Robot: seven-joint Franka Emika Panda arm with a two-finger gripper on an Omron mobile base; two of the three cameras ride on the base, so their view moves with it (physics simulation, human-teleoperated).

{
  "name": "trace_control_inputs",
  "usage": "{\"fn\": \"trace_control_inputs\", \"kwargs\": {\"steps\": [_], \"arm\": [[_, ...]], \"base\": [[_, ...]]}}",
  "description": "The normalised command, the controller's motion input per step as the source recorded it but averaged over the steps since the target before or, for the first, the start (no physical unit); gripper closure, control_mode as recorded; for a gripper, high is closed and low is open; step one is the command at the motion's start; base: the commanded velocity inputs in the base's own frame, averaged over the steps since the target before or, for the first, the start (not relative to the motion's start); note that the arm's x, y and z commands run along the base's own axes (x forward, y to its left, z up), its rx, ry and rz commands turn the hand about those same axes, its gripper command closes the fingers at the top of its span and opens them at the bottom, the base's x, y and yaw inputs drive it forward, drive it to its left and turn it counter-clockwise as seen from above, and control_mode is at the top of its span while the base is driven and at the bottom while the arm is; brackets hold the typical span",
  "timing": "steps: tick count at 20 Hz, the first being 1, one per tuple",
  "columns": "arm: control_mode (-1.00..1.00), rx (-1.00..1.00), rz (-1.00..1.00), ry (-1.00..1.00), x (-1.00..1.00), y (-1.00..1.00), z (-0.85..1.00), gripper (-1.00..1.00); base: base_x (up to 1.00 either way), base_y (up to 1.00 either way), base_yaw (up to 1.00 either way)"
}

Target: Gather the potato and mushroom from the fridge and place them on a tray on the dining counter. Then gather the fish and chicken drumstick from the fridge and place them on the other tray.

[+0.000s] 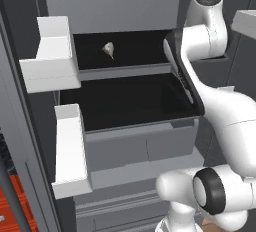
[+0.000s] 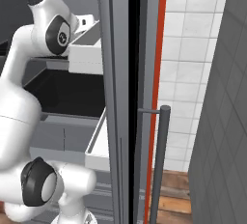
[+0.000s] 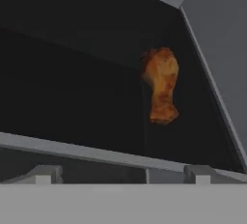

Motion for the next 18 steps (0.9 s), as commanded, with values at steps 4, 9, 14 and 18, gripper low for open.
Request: {"fn": "trace_control_inputs", "kwargs": {"steps": [4, 9, 14, 18], "arm": [[-1.0, 0.0, -0.1, 0.1, 0.53, -0.18, 0.0, -1.0], [-1.0, 0.0, -0.1, 0.08, 0.52, -0.12, 0.0, -1.0], [-1.0, 0.0, -0.05, 0.09, 0.5, -0.08, -0.1, -1.0], [-1.0, 0.0, -0.02, 0.02, 0.3, -0.1, -0.28, -1.0]], "base": [[0.0, 0.0, 0.0], [0.0, 0.0, 0.0], [0.0, 0.0, 0.0], [0.0, 0.0, 0.0]]}}
